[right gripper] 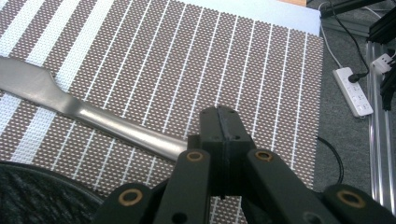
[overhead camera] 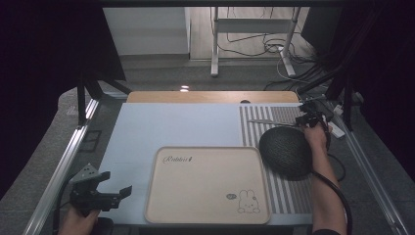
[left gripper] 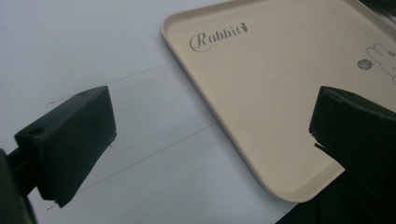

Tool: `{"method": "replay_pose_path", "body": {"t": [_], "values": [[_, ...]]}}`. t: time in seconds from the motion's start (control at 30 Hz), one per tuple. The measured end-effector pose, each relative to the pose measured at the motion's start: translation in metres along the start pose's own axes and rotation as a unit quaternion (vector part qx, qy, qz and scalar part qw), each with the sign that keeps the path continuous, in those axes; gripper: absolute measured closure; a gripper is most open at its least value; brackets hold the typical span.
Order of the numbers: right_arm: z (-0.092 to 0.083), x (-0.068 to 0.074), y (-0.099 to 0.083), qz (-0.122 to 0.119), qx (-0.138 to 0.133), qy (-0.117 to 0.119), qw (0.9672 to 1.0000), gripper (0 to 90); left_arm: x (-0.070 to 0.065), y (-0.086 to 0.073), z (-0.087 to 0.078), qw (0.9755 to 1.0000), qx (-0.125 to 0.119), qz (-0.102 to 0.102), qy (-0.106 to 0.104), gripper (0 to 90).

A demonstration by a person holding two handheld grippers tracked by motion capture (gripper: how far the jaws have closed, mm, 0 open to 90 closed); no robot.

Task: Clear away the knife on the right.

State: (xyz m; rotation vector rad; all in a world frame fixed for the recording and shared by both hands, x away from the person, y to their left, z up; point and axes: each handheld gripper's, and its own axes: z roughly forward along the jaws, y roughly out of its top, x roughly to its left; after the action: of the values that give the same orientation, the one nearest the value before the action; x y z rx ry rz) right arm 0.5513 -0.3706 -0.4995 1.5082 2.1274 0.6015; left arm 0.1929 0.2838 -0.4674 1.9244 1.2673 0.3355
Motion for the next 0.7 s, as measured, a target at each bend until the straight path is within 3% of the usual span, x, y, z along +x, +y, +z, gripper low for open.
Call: {"method": "replay_pose_path", "body": {"t": [0.17,0.2,0.3,0.43,0.7], "values": [[0.004,-0.002,-0.003,-0.011,0.014,-0.010,0.9998,89.9,-0.001,0.000,0.000,1.0000,0.001,0.002,0.002,0.5],[0.002,-0.004,-0.004,0.003,0.012,0.000,0.9999,89.9,-0.001,0.000,0.000,1.0000,0.001,0.003,0.001,0.5],[-0.002,-0.006,-0.007,0.014,0.022,0.011,0.9996,89.9,-0.001,0.000,0.000,1.0000,0.001,0.003,0.001,0.5],[-0.008,-0.008,-0.011,0.020,0.046,0.035,0.9981,89.9,-0.001,0.000,0.000,1.0000,0.000,0.005,0.001,0.5],[-0.015,-0.011,-0.018,0.028,0.064,0.075,0.9948,89.9,-0.001,0.001,0.001,1.0000,0.002,0.007,0.001,0.6]]}}
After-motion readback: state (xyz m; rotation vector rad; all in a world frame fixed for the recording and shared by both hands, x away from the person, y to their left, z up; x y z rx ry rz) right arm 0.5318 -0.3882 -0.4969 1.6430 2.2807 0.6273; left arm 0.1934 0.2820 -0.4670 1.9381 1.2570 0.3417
